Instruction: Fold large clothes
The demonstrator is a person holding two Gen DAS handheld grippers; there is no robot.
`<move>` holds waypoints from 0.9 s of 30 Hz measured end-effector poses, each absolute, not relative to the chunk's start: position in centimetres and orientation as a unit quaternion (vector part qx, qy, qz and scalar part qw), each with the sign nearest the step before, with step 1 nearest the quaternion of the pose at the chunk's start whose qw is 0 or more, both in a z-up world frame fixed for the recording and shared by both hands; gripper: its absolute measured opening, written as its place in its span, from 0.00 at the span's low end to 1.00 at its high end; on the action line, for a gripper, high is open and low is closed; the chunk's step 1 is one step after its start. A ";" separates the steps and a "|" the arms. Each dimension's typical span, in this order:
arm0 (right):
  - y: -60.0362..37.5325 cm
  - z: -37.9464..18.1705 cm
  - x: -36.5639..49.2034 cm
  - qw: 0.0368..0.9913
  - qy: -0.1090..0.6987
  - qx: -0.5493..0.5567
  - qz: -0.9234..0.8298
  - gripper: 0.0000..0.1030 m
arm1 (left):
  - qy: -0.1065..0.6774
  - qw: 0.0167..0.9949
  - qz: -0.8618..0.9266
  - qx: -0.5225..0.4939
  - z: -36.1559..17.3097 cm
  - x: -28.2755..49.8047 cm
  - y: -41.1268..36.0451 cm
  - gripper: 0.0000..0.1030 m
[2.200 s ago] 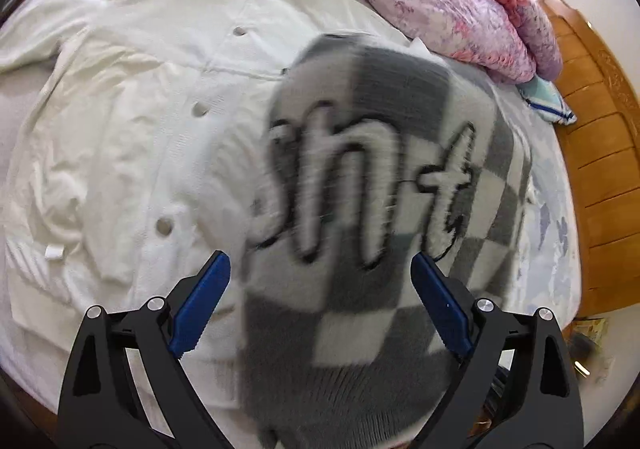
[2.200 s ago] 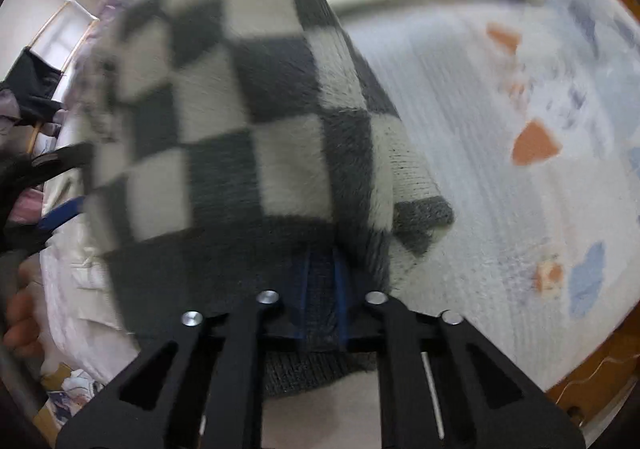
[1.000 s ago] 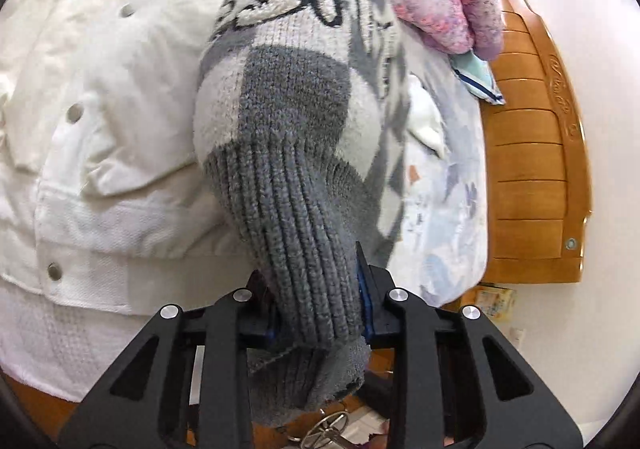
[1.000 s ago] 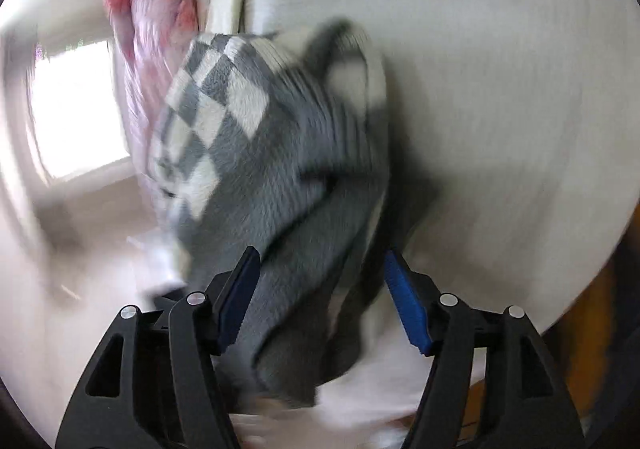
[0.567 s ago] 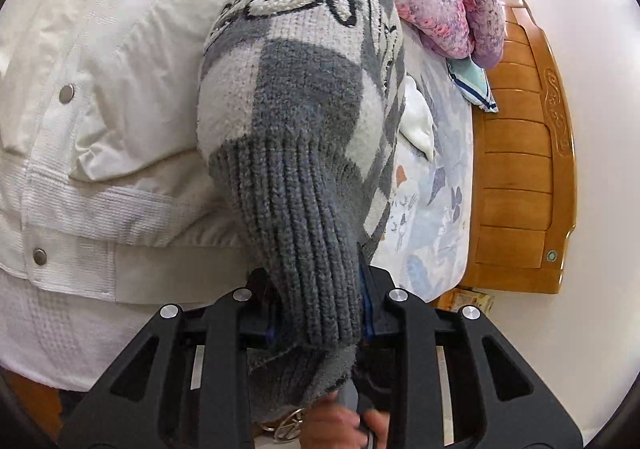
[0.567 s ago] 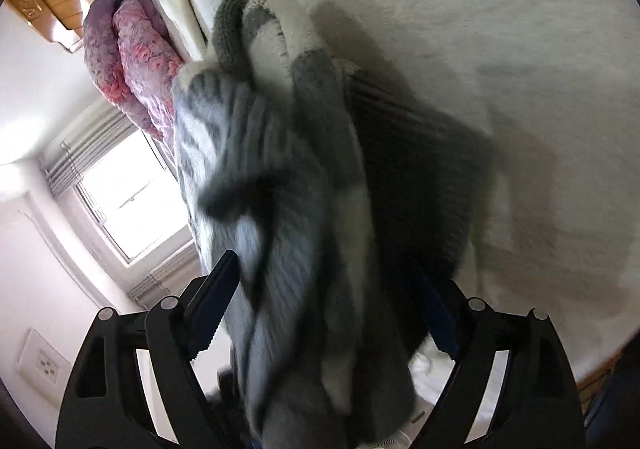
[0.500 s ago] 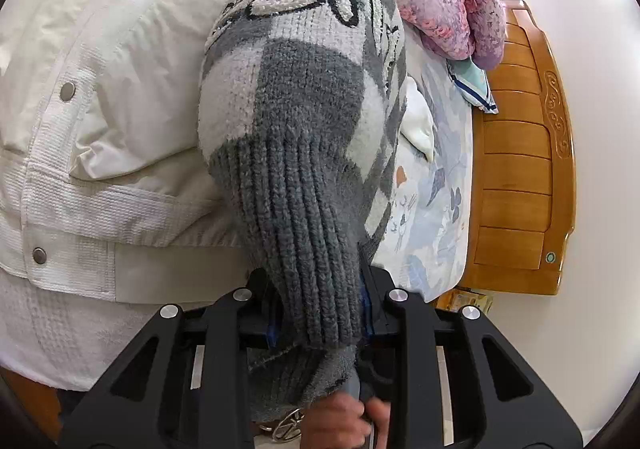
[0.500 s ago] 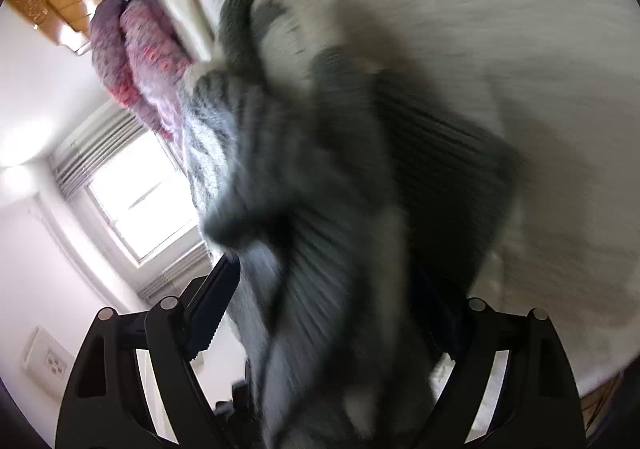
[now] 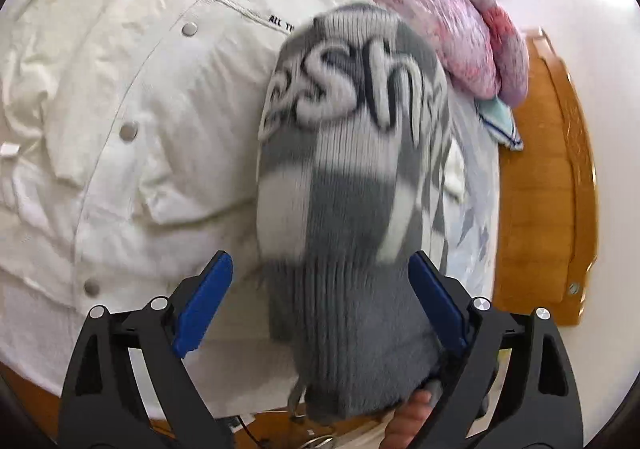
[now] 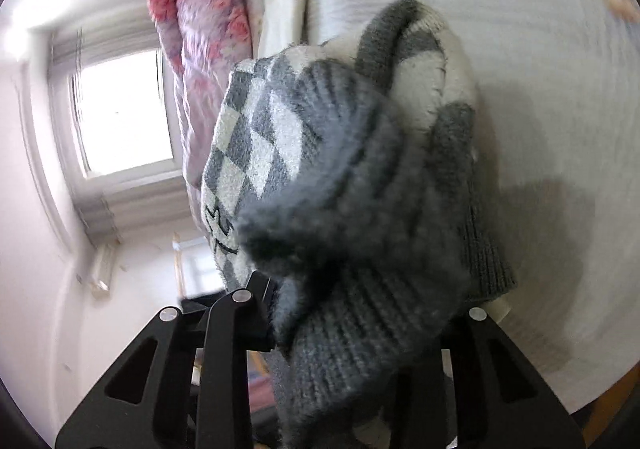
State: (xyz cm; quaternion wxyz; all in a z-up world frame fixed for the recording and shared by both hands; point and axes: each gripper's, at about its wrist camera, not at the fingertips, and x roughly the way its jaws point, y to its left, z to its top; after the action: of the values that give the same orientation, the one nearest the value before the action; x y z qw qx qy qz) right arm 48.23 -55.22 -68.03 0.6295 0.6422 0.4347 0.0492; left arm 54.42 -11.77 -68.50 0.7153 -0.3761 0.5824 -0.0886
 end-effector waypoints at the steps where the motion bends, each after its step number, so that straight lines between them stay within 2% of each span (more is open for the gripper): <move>1: -55.3 -67.8 48.5 0.634 0.438 0.635 0.051 0.29 | 0.580 0.719 -0.088 -0.372 -68.7 55.3 -11.8 0.87; 3: -55.2 -67.6 49.0 0.643 0.453 0.615 0.054 0.29 | 0.579 0.732 -0.086 -0.350 -69.3 57.4 -12.6 0.87; 5: -54.9 -67.6 49.3 0.652 0.471 0.592 0.054 0.29 | 0.589 0.729 -0.095 -0.336 -70.3 59.4 -13.8 0.95; 9: -54.7 -66.8 51.2 0.677 0.502 0.535 0.058 0.27 | 0.611 0.722 -0.076 -0.315 -73.7 61.6 -15.5 0.96; 10: -54.6 -66.4 51.4 0.684 0.507 0.521 0.059 0.24 | 0.614 0.717 -0.073 -0.322 -74.3 61.6 -15.6 0.96; 12: -54.6 -65.1 52.4 0.703 0.504 0.497 0.072 0.23 | 0.593 0.743 -0.075 -0.300 -73.4 61.0 -16.3 0.80; 13: -54.6 -64.4 53.0 0.714 0.501 0.484 0.080 0.23 | 0.583 0.752 -0.079 -0.297 -72.6 60.8 -16.8 0.68; 14: -54.7 -63.5 53.4 0.726 0.499 0.466 0.083 0.23 | 0.575 0.758 -0.079 -0.297 -72.0 60.5 -17.1 0.64; 21: -58.5 -55.9 57.2 0.803 0.452 0.370 0.119 0.21 | 0.508 0.783 -0.108 -0.343 -66.0 60.7 -21.9 0.60; 27: -65.3 -47.8 56.4 0.857 0.381 0.324 0.122 0.21 | 0.436 0.776 -0.202 -0.409 -60.0 62.6 -29.0 0.60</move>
State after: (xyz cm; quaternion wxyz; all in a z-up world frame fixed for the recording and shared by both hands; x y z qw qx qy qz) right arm 56.38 -65.34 -47.84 0.8571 0.3242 0.3815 0.1217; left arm 62.59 -29.01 -59.99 0.7756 -0.4089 0.4364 -0.2021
